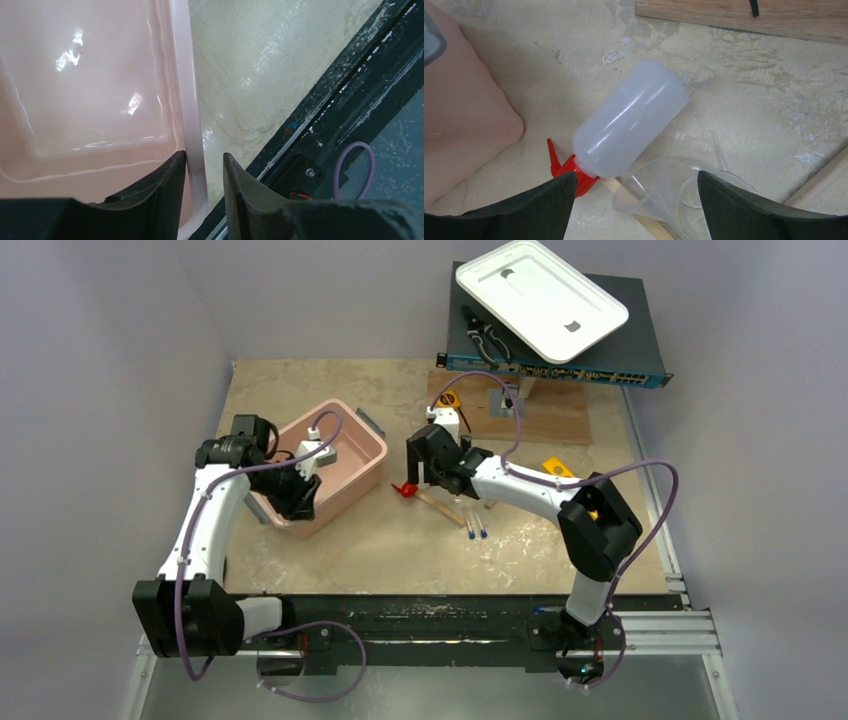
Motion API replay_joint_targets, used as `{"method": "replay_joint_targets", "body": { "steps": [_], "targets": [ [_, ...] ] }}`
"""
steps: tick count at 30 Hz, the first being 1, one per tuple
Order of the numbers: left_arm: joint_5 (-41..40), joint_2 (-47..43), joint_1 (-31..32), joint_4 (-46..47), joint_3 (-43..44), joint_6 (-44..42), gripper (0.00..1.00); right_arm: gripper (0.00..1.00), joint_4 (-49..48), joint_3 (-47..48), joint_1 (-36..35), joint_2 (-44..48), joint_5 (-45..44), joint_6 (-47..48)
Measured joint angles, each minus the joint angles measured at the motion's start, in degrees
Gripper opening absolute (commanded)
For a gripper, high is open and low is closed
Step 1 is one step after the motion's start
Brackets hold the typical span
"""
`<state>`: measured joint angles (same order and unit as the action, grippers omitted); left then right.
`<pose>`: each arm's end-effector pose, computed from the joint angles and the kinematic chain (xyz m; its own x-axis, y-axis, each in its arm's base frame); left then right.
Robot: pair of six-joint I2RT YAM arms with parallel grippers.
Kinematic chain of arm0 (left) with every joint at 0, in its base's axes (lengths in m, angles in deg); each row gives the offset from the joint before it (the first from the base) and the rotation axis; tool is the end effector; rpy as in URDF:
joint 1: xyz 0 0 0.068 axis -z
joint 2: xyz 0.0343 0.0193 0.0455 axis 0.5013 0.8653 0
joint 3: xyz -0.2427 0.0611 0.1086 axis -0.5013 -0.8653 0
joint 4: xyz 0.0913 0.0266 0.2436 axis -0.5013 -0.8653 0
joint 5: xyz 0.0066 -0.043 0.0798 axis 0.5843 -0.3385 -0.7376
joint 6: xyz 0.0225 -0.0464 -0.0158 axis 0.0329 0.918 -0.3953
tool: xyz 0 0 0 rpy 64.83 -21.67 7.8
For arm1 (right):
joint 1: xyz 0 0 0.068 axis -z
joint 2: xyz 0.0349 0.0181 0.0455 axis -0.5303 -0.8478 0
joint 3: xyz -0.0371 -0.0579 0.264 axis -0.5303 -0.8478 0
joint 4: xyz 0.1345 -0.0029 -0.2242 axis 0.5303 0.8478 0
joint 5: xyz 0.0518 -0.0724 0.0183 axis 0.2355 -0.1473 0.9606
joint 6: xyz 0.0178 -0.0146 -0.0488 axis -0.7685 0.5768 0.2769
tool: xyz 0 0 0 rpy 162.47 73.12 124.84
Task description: Organize the chemistry lab equipment
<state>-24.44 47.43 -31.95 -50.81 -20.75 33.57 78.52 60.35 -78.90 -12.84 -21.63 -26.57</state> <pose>0.2126 -0.0108 0.2917 -0.6443 0.5777 -0.5012 0.7329 0.6535 -0.1889 0.2804 0.2763 0.2272 -0.6646 0.0074 -0.7471 -0.1013 0.9898 0.0999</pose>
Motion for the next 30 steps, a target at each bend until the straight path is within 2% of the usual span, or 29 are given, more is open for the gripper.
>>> {"method": "replay_joint_targets", "body": {
  "steps": [2,7,12,17,22,30],
  "targets": [
    [0.7,-0.7,0.0,-0.8,0.0,-0.5,0.51,0.81,0.4,-0.1,0.0,0.2,-0.1,0.0],
    [2.3,-2.6,0.0,-3.7,0.9,-0.5,0.66,0.66,0.9,-3.0,0.0,2.9,-0.3,0.2],
    [4.9,-3.1,-0.2,-6.1,10.1,3.0,0.68,0.49,1.4,-5.1,0.0,5.3,-1.2,0.2],
    [4.7,-3.9,-1.5,-4.4,19.6,6.7,0.68,0.32,1.6,-5.6,0.1,5.4,-1.7,1.0],
    [-3.2,-2.4,-3.4,2.1,20.3,7.9,0.65,0.31,1.6,-5.6,0.8,5.4,-1.7,1.5],
    [-11.9,9.8,-7.0,11.0,19.3,7.4,0.66,0.29,1.6,-5.6,2.1,5.1,-1.8,2.5]
  ]
}}
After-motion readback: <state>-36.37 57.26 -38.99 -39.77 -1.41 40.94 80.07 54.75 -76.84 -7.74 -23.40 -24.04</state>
